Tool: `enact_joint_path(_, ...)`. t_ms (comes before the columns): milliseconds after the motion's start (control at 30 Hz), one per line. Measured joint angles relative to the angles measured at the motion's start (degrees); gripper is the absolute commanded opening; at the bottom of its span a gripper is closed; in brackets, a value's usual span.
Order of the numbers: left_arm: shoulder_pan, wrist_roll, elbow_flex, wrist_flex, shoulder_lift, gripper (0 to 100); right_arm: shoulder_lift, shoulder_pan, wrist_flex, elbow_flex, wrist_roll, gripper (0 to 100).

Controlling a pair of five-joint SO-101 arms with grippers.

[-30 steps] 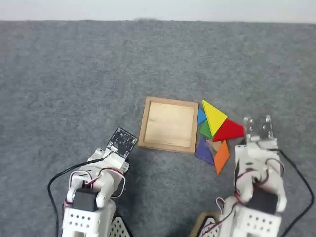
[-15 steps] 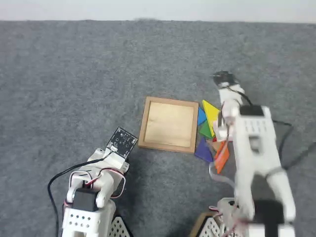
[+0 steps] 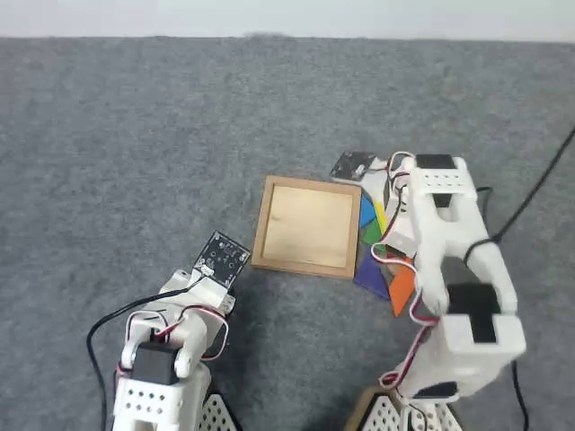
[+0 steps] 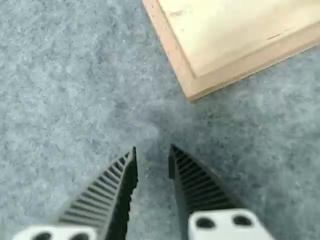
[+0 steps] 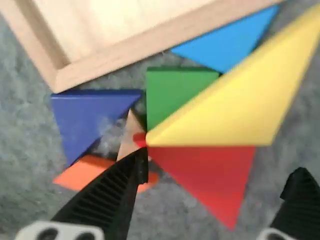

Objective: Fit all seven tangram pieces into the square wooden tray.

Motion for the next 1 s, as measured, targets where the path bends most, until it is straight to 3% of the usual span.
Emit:
enact_joint_path(333, 0.00, 0.00, 0.00, 0.00, 0.00, 10, 7.47, 1.93, -5.98, -4.84, 1.05, 41.3)
enact_joint_path(667, 0.00, 0.00, 0.00, 0.00, 0.00, 10, 13.71, 8.62, -0.79, -14.15, 1.14, 41.2)
enact_joint_path(1000, 0.00, 0.00, 0.00, 0.00, -0.09, 10, 15.91, 11.16, 2.46, -14.42, 6.77, 41.2)
